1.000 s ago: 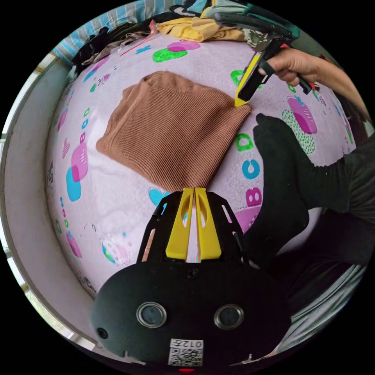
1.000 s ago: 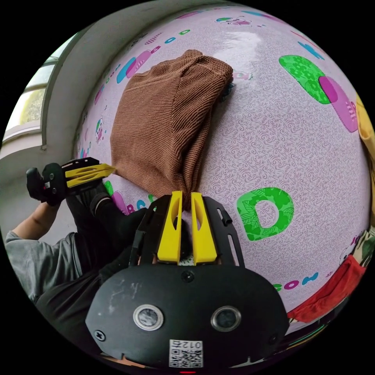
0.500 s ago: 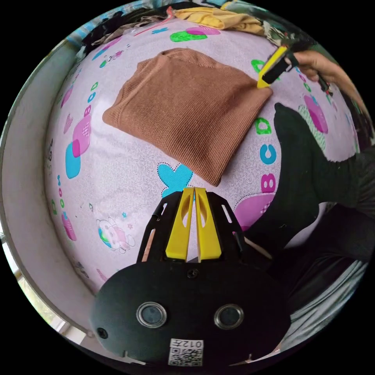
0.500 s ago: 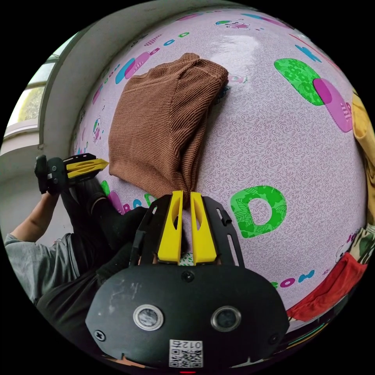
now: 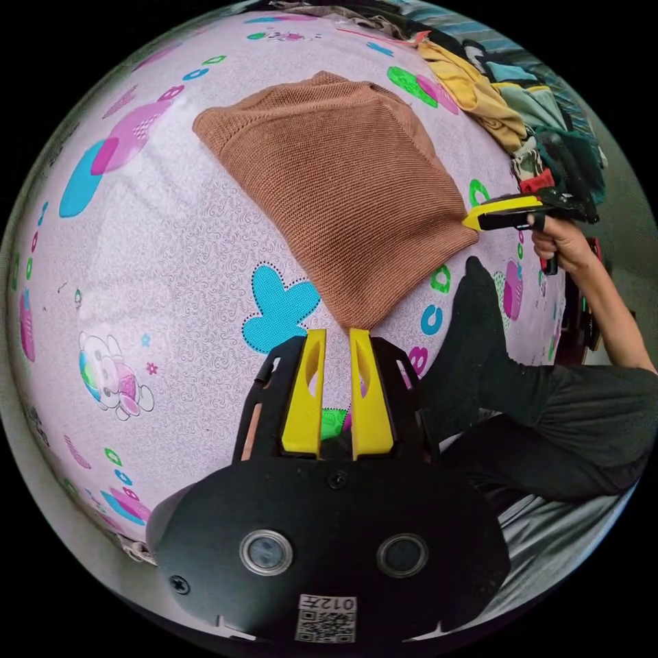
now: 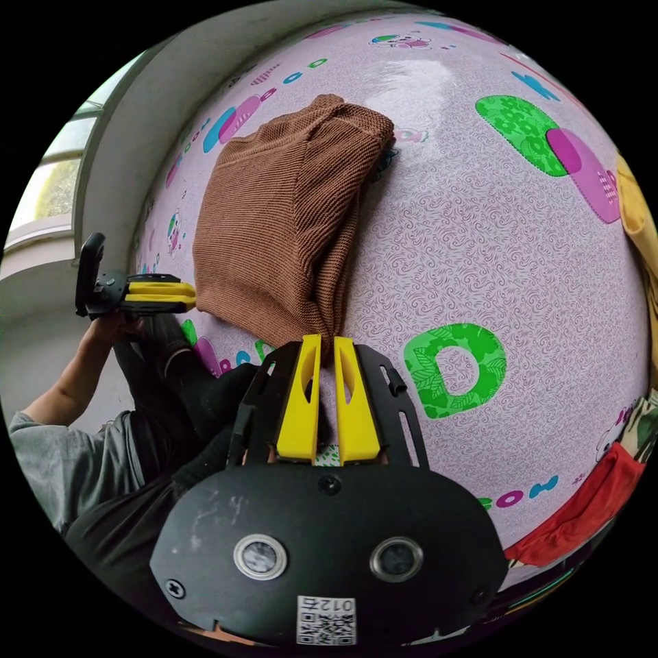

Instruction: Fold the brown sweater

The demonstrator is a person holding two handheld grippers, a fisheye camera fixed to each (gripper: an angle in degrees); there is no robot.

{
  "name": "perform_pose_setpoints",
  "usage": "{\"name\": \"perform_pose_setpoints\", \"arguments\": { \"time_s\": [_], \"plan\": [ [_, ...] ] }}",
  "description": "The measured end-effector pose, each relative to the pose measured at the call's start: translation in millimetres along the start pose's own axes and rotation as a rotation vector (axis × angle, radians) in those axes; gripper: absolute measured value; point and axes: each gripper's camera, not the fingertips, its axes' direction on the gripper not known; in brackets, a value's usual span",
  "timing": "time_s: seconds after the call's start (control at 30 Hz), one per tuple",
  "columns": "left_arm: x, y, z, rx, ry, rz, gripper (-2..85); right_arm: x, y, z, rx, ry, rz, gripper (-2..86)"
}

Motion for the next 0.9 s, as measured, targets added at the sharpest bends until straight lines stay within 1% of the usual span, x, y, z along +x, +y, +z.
{"name": "perform_pose_setpoints", "arguments": {
  "time_s": [0.07,0.23,0.33,0.47,0.67,0.83,0.9],
  "plan": [
    [-2.2,0.3,-7.7,0.022,-0.016,0.02,6.6,-0.4,-0.3,-1.0,0.0,-0.003,0.001,2.6],
    [-14.1,-2.5,-23.5,0.102,0.049,-0.013,7.5,-4.0,-1.8,-4.0,-0.002,0.007,0.0,2.7],
    [-25.1,-10.2,-12.6,0.059,0.069,-0.042,7.2,-7.0,-3.2,-6.1,-0.006,0.016,-0.003,2.7],
    [-30.9,-19.0,0.0,0.032,0.046,-0.051,5.5,-10.7,-4.3,-9.1,-0.005,0.025,-0.008,2.3],
    [-36.6,-22.0,-1.3,0.012,-0.037,0.027,2.4,-20.7,-4.1,-16.8,0.003,0.092,-0.049,0.2],
    [-45.3,-20.3,1.4,-0.013,-0.061,0.059,1.6,-25.7,-4.7,-21.9,-0.013,0.126,-0.075,-0.7],
    [-42.8,-20.4,3.2,-0.017,-0.096,0.083,1.6,-33.3,-5.1,-20.2,-0.035,0.208,-0.118,-0.8]
  ]
}}
